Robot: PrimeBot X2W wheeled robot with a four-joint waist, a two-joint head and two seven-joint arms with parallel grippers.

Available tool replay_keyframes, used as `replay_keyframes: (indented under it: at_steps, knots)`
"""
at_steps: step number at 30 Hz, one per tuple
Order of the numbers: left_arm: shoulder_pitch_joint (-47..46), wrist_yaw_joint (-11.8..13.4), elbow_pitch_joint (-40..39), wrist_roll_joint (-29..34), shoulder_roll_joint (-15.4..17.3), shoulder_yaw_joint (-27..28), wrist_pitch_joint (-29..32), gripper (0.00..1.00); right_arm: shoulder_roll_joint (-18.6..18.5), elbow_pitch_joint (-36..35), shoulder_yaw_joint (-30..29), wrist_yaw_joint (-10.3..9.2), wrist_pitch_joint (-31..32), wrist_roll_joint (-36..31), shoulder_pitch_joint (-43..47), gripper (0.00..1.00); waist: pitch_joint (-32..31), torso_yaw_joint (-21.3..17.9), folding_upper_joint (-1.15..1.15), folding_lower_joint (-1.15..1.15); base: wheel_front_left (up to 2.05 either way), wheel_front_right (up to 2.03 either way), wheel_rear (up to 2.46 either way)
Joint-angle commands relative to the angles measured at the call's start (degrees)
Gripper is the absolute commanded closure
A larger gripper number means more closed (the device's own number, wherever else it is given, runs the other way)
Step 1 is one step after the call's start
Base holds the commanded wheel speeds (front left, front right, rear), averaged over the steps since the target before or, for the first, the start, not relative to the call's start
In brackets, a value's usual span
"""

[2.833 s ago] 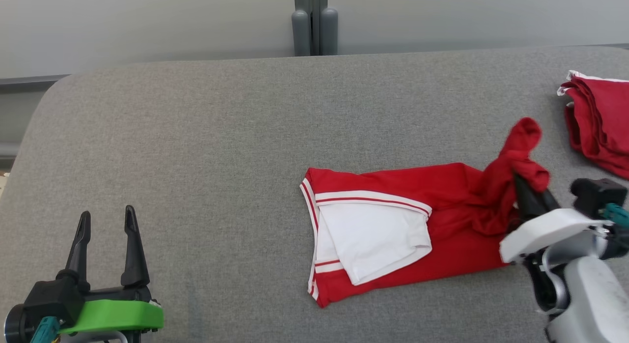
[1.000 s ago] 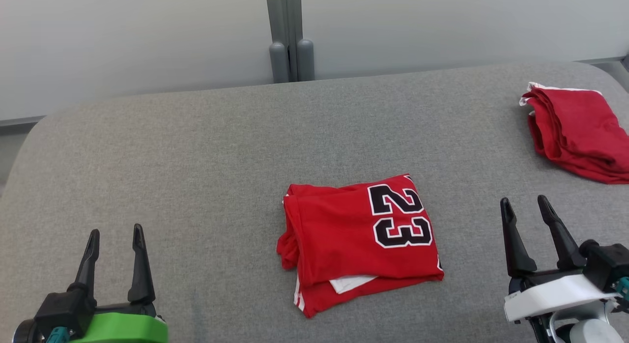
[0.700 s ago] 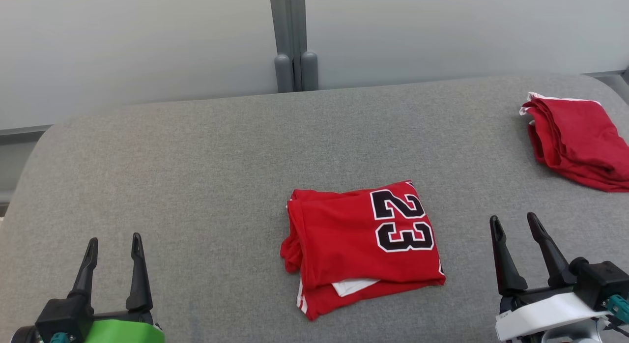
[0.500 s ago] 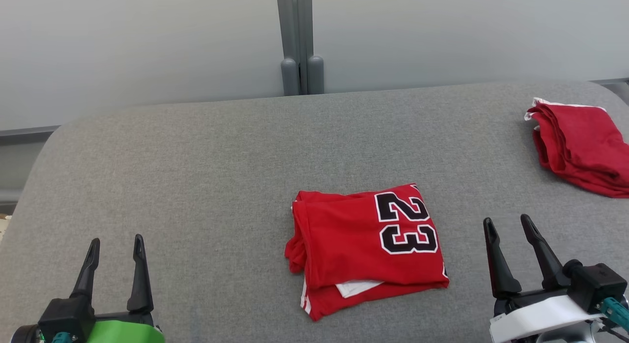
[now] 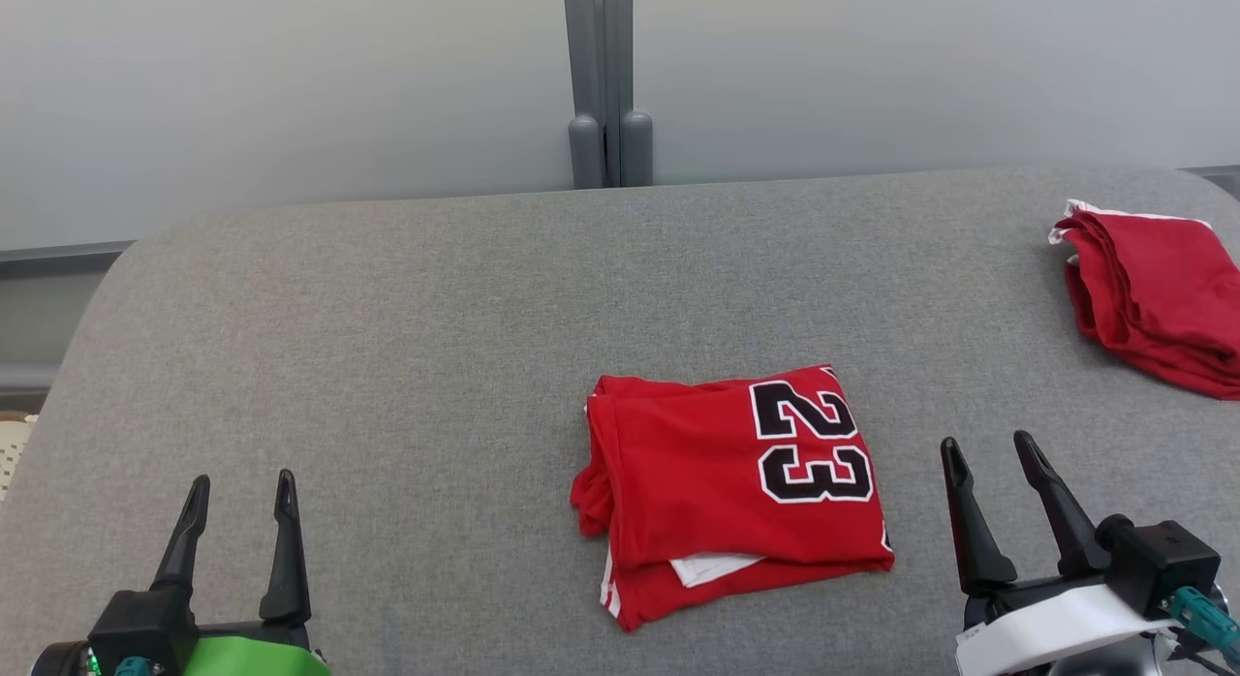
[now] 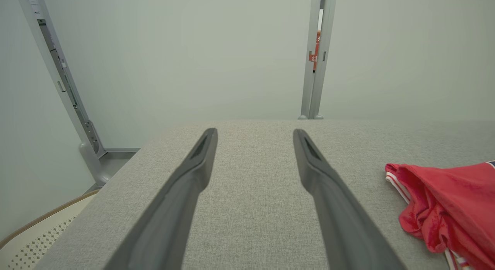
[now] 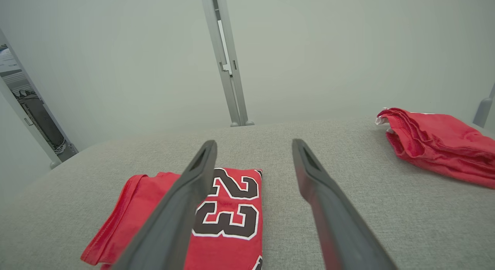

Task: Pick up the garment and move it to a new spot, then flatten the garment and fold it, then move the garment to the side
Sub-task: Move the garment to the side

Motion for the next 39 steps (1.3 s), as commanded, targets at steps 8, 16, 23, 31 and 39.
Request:
replay_keyframes:
  at_steps: [8, 16, 23, 31, 39]
  knots:
    - [0.9, 0.3, -0.1, -0.9, 0.9, -0.2, 0.1, 0.00, 0.1, 0.2, -0.2, -0.07, 0.3, -0.4, 0.9, 0.00, 0.1, 0.1, 0.00, 0.00, 0.00, 0.00, 0.00]
    - [1.0, 0.8, -0.2, -1.0, 1.2, -0.4, 0.2, 0.00, 0.2, 0.4, -0.4, -0.07, 0.5, -0.5, 0.9, 0.00, 0.2, 0.2, 0.00, 0.00, 0.00, 0.00, 0.00]
    - [0.7, 1.1, -0.3, -1.4, 1.1, -0.8, 0.2, 0.00, -0.8, 2.1, 0.3, -0.07, 1.6, -0.9, -3.4, 0.00, 0.9, 0.6, 0.00, 0.00, 0.00, 0.00, 0.00]
    - [-2.0, 1.2, -0.2, -1.7, 1.0, -1.7, 0.0, 0.00, -3.4, 8.0, 3.5, -0.07, 6.3, -1.3, -13.9, 0.00, 3.8, 1.9, 0.00, 0.00, 0.00, 0.00, 0.00]
    - [-4.7, 1.1, 0.6, -1.7, 0.5, -3.1, -0.2, 0.00, -4.7, 19.5, 5.8, -0.07, 7.8, -1.4, -19.9, 0.00, 7.3, 4.0, 0.00, 0.00, 0.00, 0.00, 0.00]
